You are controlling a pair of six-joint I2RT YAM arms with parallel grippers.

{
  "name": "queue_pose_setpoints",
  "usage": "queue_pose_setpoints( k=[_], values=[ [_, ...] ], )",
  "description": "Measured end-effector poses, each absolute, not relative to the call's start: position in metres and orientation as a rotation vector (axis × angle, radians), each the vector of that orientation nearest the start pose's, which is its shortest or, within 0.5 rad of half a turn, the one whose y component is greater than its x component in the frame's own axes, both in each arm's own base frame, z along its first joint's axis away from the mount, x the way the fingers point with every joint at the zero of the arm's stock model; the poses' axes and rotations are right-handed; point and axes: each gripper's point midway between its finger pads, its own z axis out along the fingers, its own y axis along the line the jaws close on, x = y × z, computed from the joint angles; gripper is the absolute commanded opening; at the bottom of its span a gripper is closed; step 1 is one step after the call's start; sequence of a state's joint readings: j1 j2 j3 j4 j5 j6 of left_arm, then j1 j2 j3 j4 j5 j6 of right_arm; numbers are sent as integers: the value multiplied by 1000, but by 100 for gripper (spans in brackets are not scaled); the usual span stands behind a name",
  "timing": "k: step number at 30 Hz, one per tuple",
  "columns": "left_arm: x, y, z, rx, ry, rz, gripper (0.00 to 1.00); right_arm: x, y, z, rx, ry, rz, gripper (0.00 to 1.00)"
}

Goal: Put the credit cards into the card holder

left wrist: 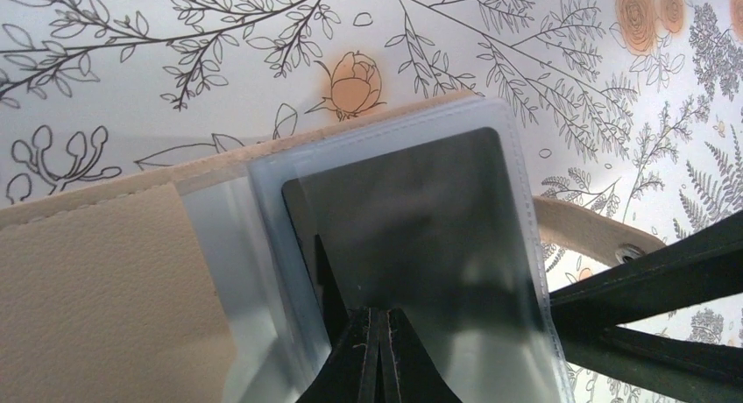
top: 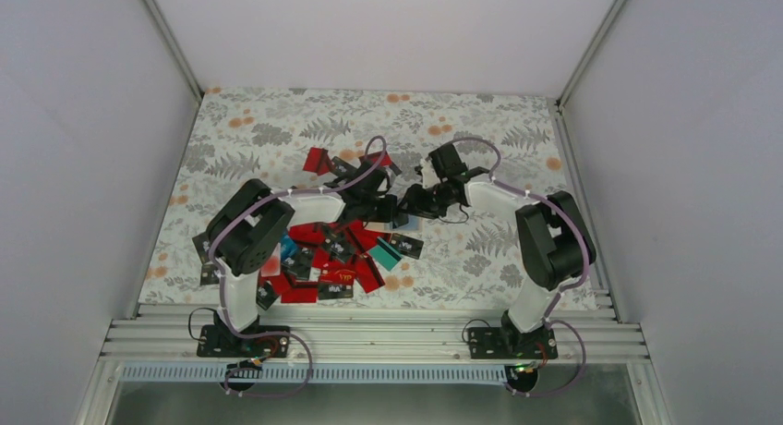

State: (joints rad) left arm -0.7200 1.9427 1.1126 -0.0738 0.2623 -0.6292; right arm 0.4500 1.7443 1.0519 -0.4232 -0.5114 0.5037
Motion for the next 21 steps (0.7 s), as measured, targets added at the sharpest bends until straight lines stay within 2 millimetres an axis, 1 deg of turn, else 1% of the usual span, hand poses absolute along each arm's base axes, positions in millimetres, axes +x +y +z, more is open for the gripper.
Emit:
queue_pose_setpoints(
  k=[7, 12, 21],
  values=[
    [323, -337, 33, 214, 2656, -848, 2, 318, 258, 67, -140, 2808, 967, 41],
    [317, -329, 35, 206, 2662, -853, 2, 316, 268, 66, -175, 2814, 979, 41],
    [314, -305, 61, 153, 2607, -869, 2, 317, 284, 68, -226, 2809, 988, 41]
  ],
)
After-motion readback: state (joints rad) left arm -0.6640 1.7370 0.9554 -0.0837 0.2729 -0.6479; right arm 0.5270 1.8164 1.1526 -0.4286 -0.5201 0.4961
